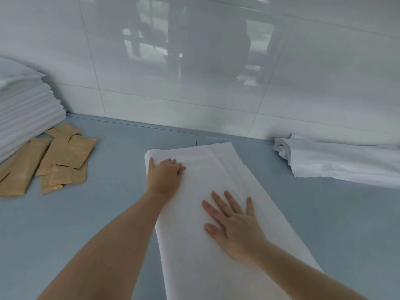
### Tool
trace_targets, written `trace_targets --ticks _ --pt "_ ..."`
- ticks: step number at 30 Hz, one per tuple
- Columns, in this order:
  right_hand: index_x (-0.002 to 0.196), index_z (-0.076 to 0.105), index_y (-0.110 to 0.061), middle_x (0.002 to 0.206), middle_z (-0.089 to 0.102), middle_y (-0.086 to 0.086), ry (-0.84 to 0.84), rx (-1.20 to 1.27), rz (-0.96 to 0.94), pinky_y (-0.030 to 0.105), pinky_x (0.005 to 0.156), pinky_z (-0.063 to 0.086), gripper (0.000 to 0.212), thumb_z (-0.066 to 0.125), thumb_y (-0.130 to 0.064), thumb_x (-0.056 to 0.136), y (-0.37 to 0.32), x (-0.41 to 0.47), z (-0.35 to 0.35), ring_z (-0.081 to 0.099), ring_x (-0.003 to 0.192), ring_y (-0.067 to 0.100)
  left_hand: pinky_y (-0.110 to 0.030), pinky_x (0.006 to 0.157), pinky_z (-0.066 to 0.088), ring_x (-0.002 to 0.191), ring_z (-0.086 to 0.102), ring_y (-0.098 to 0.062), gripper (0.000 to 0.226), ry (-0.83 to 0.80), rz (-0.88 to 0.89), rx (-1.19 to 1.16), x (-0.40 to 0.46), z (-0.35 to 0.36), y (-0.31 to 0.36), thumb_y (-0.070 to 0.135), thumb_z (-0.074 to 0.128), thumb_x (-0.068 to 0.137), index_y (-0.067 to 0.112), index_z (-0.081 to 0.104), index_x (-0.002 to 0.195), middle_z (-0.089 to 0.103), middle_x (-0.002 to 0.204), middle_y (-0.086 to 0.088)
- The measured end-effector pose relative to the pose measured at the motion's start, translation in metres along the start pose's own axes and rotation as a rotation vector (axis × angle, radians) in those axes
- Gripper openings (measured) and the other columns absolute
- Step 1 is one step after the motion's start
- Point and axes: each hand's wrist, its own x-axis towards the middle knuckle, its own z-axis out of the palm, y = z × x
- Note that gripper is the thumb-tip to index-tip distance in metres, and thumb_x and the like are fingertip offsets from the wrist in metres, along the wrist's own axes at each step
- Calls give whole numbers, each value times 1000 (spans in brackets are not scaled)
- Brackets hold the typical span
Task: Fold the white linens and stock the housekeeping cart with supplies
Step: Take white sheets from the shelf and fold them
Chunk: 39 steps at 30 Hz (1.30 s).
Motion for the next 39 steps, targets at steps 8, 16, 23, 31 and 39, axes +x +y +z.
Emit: trace_targets --ticks 8,16,23,31,39 --pt "146 -12 -49 158 -15 -18 53 6 129 58 111 -17 58 -7 -62 90 -5 2 6 -18 145 11 -46 115 -17 147 -12 -22 63 -138 -147 36 -121 12 83 41 4 95 15 -3 152 -6 161 -7" --pt "147 -12 -46 160 -10 -12 -79 -4 452 69 107 -11 50 3 -50 99 66 -1 -21 -11 148 21 -48 113 -20 146 -16 -24 68 -150 -103 135 -155 3 93 54 -2 90 28 -9 151 -9 161 -4" --pt "146 -12 -50 159 -16 -12 69 -24 253 67 104 -17 52 5 -56 96 17 -39 -15 -21 145 19 -48 115 -14 147 -13 -21 69 -188 -54 130 -135 5 84 55 -5 88 30 -6 152 -7 161 -1" --pt "145 -14 -51 157 -21 -15 -33 59 364 70 107 -8 55 4 -63 94 21 -35 2 -22 145 20 -46 117 -8 147 -9 -17 68 -239 85 178 -68 19 69 58 -2 89 32 -2 152 -4 161 3" --pt "147 -9 -48 159 -15 -13 1 79 387 70 107 -5 52 4 -55 97 26 -22 -1 -17 146 20 -44 116 -13 145 -19 -18 63 -376 72 117 -107 9 86 53 8 97 26 -10 151 -15 160 1"
